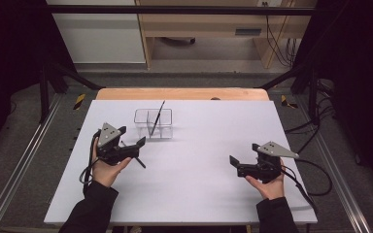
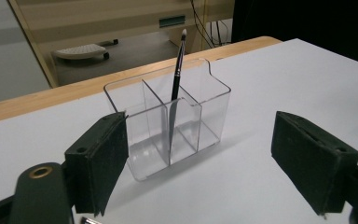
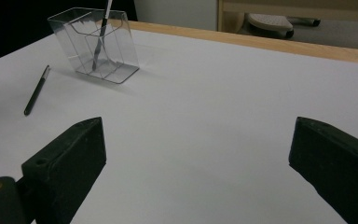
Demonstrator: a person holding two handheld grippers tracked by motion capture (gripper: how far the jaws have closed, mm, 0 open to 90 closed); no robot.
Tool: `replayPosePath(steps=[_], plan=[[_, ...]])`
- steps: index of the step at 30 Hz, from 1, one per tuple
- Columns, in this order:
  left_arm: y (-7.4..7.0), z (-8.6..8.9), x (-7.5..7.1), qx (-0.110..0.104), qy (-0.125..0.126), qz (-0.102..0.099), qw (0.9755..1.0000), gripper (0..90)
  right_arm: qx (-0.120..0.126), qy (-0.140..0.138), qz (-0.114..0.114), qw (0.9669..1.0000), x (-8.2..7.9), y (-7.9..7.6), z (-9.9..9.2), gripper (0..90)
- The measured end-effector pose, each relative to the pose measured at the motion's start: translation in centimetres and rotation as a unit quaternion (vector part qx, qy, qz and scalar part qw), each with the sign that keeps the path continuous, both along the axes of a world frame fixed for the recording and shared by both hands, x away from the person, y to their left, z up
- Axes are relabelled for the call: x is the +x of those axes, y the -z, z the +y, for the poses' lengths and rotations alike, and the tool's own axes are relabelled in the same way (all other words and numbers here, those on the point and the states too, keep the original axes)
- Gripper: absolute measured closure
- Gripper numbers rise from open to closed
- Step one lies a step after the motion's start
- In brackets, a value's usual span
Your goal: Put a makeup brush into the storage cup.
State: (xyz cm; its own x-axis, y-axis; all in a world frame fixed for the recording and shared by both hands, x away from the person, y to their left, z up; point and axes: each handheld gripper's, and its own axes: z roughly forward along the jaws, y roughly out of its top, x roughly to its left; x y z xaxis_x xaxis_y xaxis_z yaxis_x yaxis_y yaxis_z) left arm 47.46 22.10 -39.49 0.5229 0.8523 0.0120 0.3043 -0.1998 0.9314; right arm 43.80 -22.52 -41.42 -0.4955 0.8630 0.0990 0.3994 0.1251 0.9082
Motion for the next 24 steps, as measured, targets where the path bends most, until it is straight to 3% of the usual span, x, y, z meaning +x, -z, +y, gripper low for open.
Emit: replayPosePath(steps=[8,15,24], plan=[[1.2,0.8,-1.4,0.005,-0.003,0.013,0.9999,15.5,0.002,0.000,-0.002,1.0000,-0.2,-0.2,-0.2,4.2],[2.3,1.7,-2.4,0.022,-0.013,0.022,0.9994,14.4,0.003,0.001,-0.006,1.0000,-0.4,-0.4,-0.4,4.2],[3.6,2.8,-2.9,0.021,-0.029,0.038,0.9986,13.6,-0.001,0.000,-0.004,1.0000,-0.5,-0.2,-0.3,4.2]])
